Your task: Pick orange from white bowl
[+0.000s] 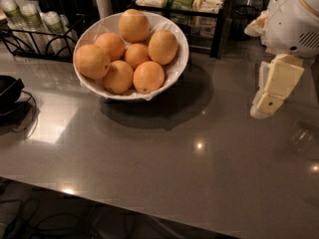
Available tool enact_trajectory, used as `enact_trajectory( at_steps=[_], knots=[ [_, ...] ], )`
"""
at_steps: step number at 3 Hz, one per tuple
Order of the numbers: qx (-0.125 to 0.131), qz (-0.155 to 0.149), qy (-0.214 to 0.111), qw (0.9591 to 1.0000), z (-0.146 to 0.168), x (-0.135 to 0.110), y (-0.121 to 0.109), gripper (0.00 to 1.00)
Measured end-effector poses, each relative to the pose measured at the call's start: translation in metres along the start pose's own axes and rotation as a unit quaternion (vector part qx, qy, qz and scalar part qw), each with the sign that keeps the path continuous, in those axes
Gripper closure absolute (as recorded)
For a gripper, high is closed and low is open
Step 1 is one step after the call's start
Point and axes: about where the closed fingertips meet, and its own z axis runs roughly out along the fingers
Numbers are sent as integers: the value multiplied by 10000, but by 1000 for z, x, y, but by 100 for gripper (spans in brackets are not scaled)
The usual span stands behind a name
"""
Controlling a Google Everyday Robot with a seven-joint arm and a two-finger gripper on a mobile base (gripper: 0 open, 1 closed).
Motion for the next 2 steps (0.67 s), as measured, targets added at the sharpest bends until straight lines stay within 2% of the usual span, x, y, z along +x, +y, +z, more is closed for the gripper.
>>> enact_trajectory(
  at_steps=[1, 2],
  knots=[
    [116, -408, -396, 9983, 7, -35, -23, 0],
    [116, -408, -396, 9983, 7, -35, -23, 0]
  ],
)
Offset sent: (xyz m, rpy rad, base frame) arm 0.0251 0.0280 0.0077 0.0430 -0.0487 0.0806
